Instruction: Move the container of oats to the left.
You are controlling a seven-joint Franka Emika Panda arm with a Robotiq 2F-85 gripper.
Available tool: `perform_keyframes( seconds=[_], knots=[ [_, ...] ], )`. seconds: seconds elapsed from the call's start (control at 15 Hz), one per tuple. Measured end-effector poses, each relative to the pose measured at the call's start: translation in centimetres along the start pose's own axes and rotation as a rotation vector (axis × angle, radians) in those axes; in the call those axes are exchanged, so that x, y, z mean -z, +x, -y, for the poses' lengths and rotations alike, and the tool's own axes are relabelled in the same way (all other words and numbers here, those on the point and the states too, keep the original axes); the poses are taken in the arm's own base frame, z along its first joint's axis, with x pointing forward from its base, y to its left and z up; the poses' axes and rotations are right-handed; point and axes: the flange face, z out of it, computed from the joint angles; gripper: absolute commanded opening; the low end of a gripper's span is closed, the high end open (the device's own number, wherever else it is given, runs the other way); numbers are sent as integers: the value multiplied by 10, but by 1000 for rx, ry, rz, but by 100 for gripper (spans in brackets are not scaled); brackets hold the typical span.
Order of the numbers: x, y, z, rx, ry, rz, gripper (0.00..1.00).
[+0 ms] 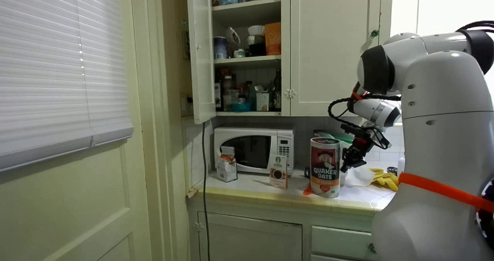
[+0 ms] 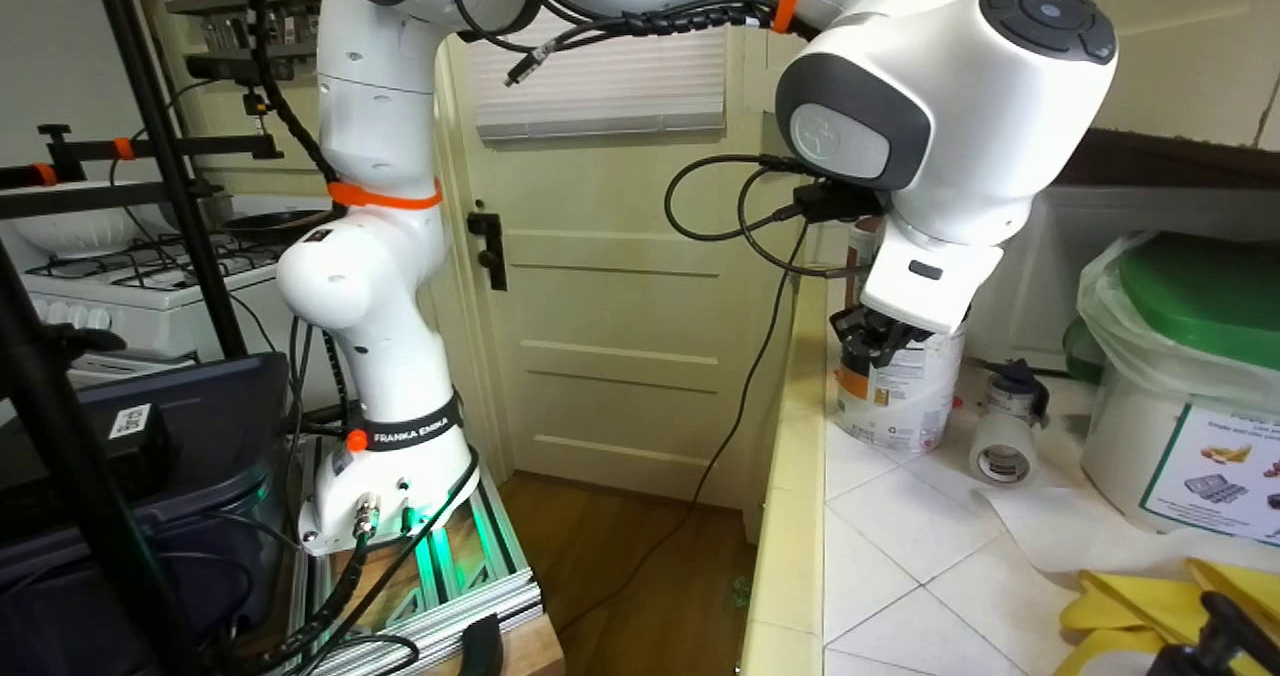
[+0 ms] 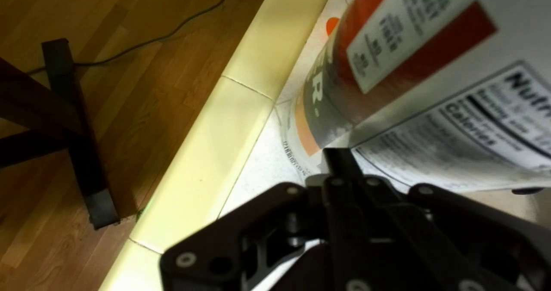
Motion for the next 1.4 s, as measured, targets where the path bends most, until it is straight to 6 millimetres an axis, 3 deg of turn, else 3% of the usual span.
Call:
perform_keyframes(
  seconds=[0.2, 0.4, 0.73, 1.13, 1.2, 1.27, 1.4],
  knots=[
    [6, 2, 4, 31, 17, -116, 0],
    [21, 20, -15, 49, -22, -302, 0],
    [66, 49, -86, 138, -188, -550, 0],
    [152, 29, -172, 389, -218, -758, 0],
    [166, 22, -186, 436, -218, -778, 26],
    [180, 15, -199, 483, -218, -800, 26],
    [206, -2, -222, 578, -220, -846, 40]
  ],
)
